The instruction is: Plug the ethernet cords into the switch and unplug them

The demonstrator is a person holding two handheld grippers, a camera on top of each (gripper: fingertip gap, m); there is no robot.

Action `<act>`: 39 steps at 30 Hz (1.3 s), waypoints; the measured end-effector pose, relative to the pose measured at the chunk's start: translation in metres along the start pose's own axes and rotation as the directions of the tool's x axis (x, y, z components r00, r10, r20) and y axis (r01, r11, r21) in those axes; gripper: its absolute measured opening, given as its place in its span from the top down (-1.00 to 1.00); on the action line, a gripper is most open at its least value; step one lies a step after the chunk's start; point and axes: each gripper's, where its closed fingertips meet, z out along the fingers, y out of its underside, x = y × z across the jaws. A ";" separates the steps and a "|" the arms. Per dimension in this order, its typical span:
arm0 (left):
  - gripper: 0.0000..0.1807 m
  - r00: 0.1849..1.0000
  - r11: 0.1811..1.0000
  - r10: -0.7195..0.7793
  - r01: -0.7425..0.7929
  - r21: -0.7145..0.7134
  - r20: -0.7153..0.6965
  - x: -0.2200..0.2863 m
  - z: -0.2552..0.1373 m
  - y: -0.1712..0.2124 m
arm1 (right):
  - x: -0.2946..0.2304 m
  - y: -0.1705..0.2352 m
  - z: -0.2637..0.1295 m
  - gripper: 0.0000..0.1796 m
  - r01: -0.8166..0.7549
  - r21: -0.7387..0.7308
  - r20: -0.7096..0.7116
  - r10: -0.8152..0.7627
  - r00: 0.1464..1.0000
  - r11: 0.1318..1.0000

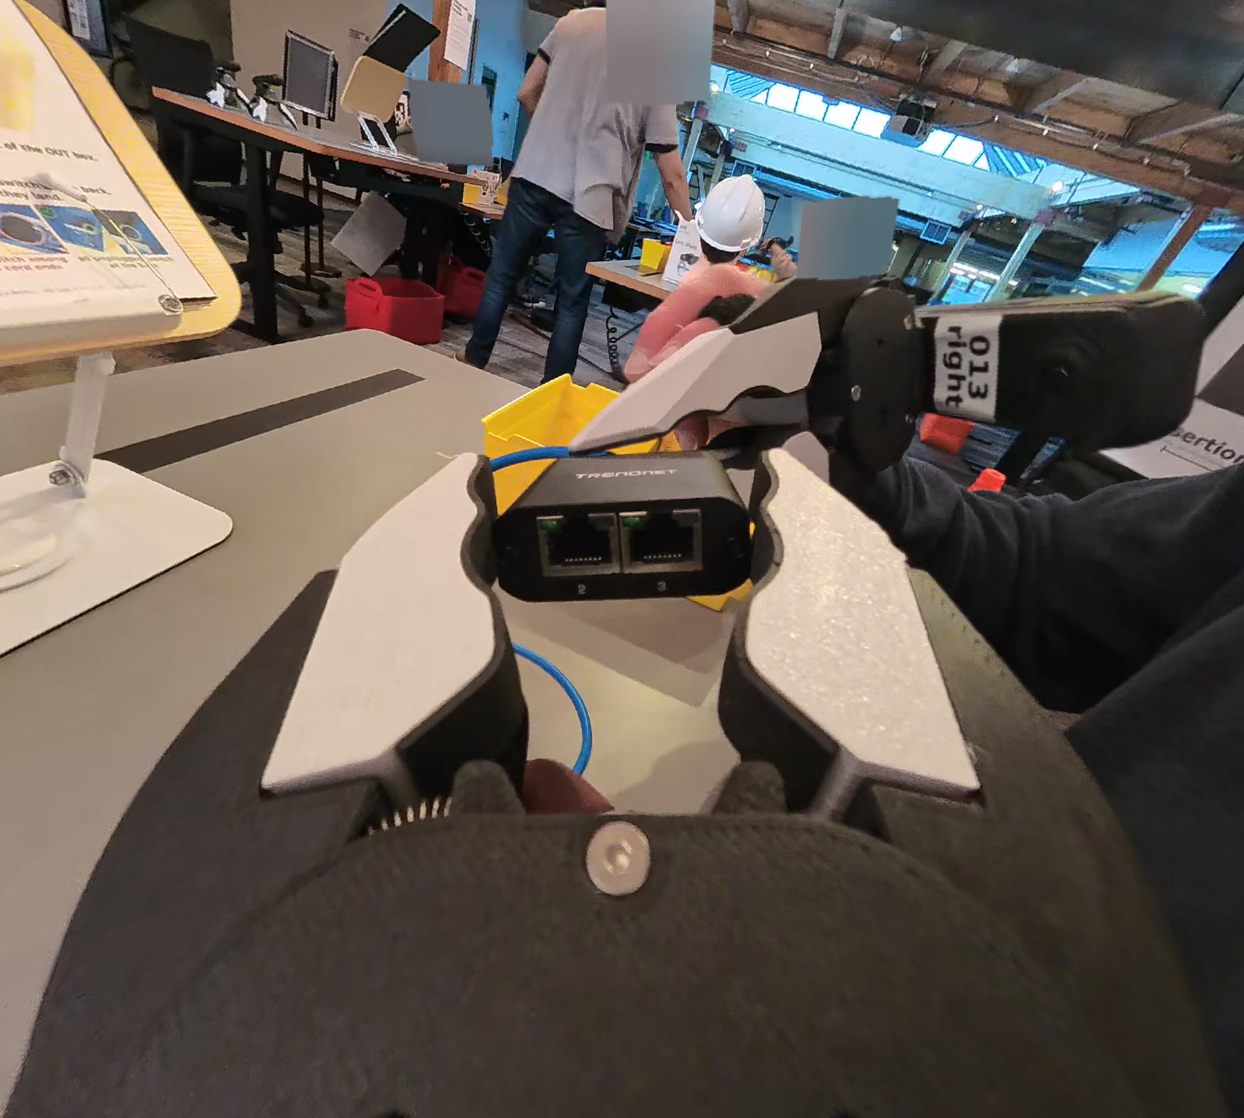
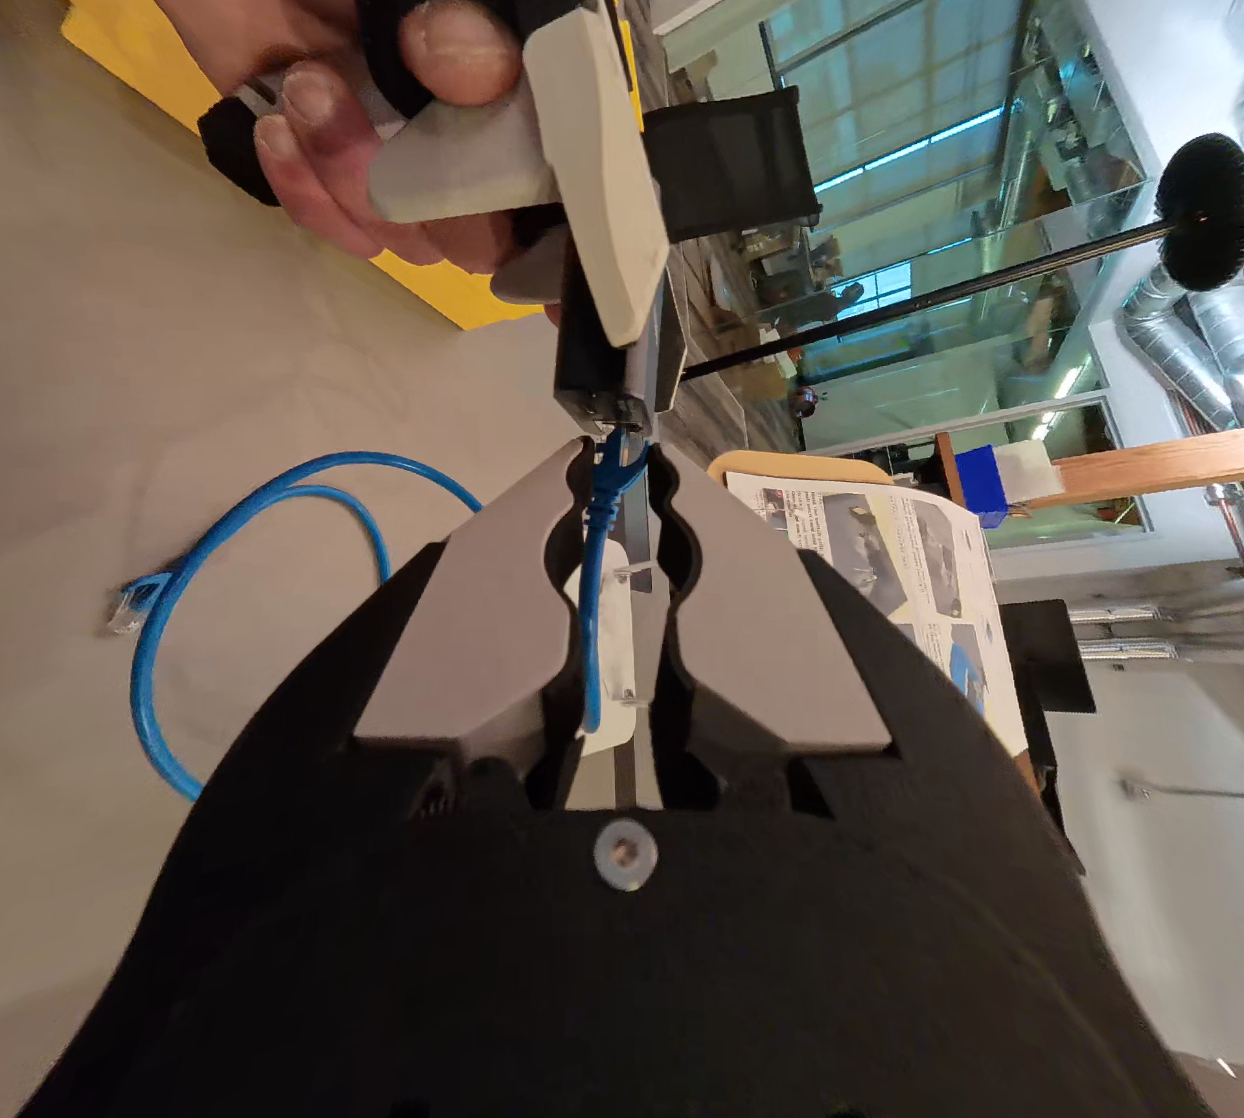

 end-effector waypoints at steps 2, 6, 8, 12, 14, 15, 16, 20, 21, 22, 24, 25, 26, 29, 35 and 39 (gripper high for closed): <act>0.20 1.000 1.000 0.005 -0.005 -0.003 -0.007 0.000 0.000 0.002 | 0.001 0.000 -0.001 0.85 -0.007 -0.003 -0.001 0.007 1.000 1.000; 0.19 0.987 0.985 0.158 -0.156 -0.080 0.024 0.000 0.001 0.006 | 0.003 0.000 -0.003 0.86 -0.017 -0.008 0.044 0.017 0.999 1.000; 0.21 0.938 0.939 0.336 -0.327 -0.107 0.080 -0.002 -0.002 0.000 | 0.003 0.002 -0.004 0.86 -0.043 -0.012 0.082 0.044 0.996 0.999; 0.21 0.667 0.670 0.733 -0.671 -0.317 0.135 -0.006 -0.004 0.002 | 0.005 0.005 -0.006 0.87 -0.071 -0.027 0.104 0.073 0.992 0.997; 0.35 0.570 0.576 0.810 -0.727 -0.373 0.139 -0.006 -0.003 -0.001 | 0.003 0.006 -0.006 0.86 -0.065 -0.042 0.115 0.070 0.991 0.997; 0.41 0.525 0.533 0.839 -0.744 -0.403 0.140 -0.008 -0.003 -0.002 | 0.002 0.006 -0.005 0.86 -0.061 -0.045 0.118 0.066 0.991 0.997; 0.45 0.488 0.489 0.864 -0.757 -0.433 0.123 -0.009 -0.003 0.000 | 0.002 0.006 -0.005 0.86 -0.058 -0.049 0.117 0.063 0.991 0.997; 0.56 0.338 0.315 0.939 -0.783 -0.536 0.058 -0.017 -0.001 0.007 | 0.002 0.002 -0.008 0.86 -0.052 -0.037 0.119 0.056 0.991 0.998; 0.59 0.316 0.293 0.947 -0.786 -0.544 0.054 -0.019 -0.001 0.008 | 0.002 0.001 -0.008 0.86 -0.047 -0.039 0.119 0.051 0.992 0.998; 0.66 0.311 0.288 0.949 -0.789 -0.542 0.050 -0.019 -0.001 0.008 | 0.003 0.002 -0.009 0.86 -0.035 -0.042 0.116 0.040 0.992 0.998; 0.67 0.296 0.267 0.955 -0.798 -0.540 0.035 -0.019 0.000 0.008 | 0.003 0.001 -0.009 0.86 -0.042 -0.035 0.117 0.046 0.992 0.999; 0.68 0.285 0.253 0.958 -0.803 -0.540 0.025 -0.019 0.000 0.008 | 0.003 0.002 -0.009 0.86 -0.050 -0.030 0.122 0.054 0.991 0.998; 0.70 0.278 0.243 0.960 -0.803 -0.545 0.019 -0.019 0.000 0.009 | 0.004 0.002 -0.009 0.86 -0.053 -0.027 0.119 0.056 0.991 0.998; 0.71 0.282 0.242 0.959 -0.804 -0.544 0.009 -0.018 0.000 0.008 | 0.007 0.000 -0.010 0.85 -0.023 -0.012 0.089 0.024 0.996 1.000; 0.72 0.279 0.210 0.960 -0.801 -0.560 -0.039 -0.019 0.001 0.007 | 0.010 -0.004 -0.013 0.79 0.044 0.005 0.089 -0.044 0.995 0.999; 0.72 0.306 0.228 0.950 -0.803 -0.550 -0.053 -0.016 0.002 0.004 | 0.010 -0.002 -0.012 0.85 0.076 -0.008 0.107 -0.075 0.991 0.997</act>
